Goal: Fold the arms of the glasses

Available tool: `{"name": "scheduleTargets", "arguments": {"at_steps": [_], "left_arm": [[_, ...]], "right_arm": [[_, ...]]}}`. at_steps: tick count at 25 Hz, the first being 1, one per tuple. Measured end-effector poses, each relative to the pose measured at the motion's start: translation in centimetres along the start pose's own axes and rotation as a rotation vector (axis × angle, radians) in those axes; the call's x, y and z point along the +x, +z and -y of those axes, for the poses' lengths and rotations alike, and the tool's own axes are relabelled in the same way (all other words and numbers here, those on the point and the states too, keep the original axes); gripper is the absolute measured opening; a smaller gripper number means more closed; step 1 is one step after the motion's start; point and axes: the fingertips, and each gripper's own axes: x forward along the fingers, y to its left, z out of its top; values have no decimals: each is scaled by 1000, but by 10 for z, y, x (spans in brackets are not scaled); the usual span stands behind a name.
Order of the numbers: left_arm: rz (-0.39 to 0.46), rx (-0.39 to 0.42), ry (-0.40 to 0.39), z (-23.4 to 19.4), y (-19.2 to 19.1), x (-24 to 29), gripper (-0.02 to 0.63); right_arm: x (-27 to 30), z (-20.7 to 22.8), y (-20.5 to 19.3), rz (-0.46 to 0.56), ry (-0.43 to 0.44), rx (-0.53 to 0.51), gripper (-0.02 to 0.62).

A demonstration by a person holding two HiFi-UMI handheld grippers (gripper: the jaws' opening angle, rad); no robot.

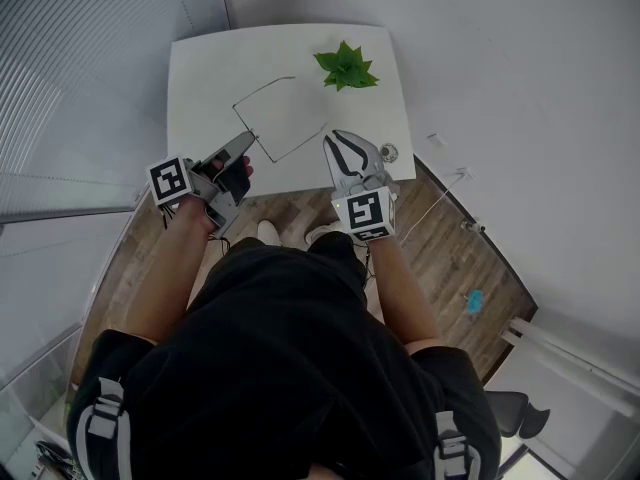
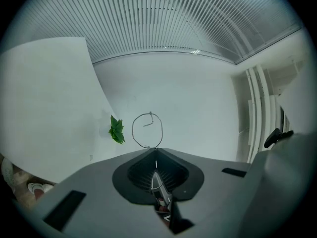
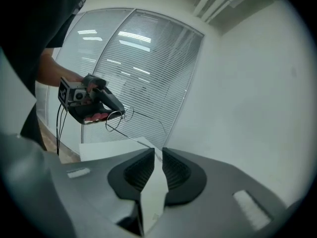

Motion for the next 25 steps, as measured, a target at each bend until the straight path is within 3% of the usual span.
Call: {"name": "scheduleTargets", "arguments": {"at_steps": [15, 25], "left_arm": [[-8, -7, -15, 8, -1, 0, 12], [-41, 2, 1, 7, -4, 2, 12]], "right_arm": [[17, -1, -15, -145, -78, -441, 77], [22, -3, -22, -180, -94, -564, 44]]}}
